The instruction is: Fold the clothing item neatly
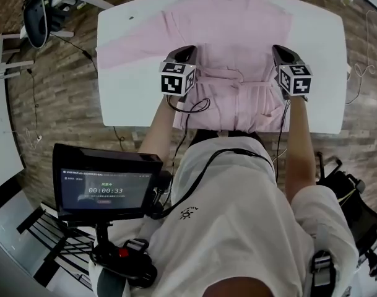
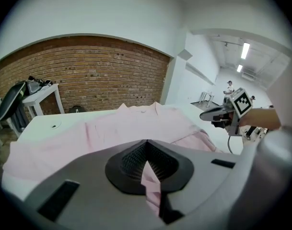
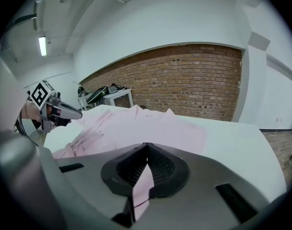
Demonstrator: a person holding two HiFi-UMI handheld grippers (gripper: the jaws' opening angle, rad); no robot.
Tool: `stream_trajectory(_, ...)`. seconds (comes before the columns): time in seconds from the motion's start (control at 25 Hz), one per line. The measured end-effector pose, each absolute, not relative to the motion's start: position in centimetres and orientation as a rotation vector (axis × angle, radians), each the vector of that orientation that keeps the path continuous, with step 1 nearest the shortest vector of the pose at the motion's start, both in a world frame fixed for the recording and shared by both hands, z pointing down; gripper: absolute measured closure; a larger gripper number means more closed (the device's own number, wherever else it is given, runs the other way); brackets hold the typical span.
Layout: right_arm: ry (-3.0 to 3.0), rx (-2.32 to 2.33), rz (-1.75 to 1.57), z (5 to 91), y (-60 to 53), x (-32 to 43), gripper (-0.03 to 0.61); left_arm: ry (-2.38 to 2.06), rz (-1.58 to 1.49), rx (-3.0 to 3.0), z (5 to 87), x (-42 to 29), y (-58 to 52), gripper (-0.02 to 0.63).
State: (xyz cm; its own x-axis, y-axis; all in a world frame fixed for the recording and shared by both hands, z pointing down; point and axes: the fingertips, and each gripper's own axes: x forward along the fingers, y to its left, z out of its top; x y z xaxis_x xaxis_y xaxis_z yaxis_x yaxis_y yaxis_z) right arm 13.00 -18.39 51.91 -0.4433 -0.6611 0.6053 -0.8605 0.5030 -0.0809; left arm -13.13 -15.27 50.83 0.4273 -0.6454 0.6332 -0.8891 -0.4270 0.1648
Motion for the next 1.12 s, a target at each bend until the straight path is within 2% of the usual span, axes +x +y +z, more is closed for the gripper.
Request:
stream_trajectory(0.28, -2.289, 1.173, 0.473, 48.5, -13.7, 6.4, 0.574, -1.353, 0.562, 2.102, 50.0, -20.4, -10.7, 0.611)
stream_trajectory(1.12, -2.371, 0.936, 0.406, 50.0, -8.9, -1.5, 0.574, -1.73, 0.512, 1.823, 52.0, -37.7, -10.2, 0.611)
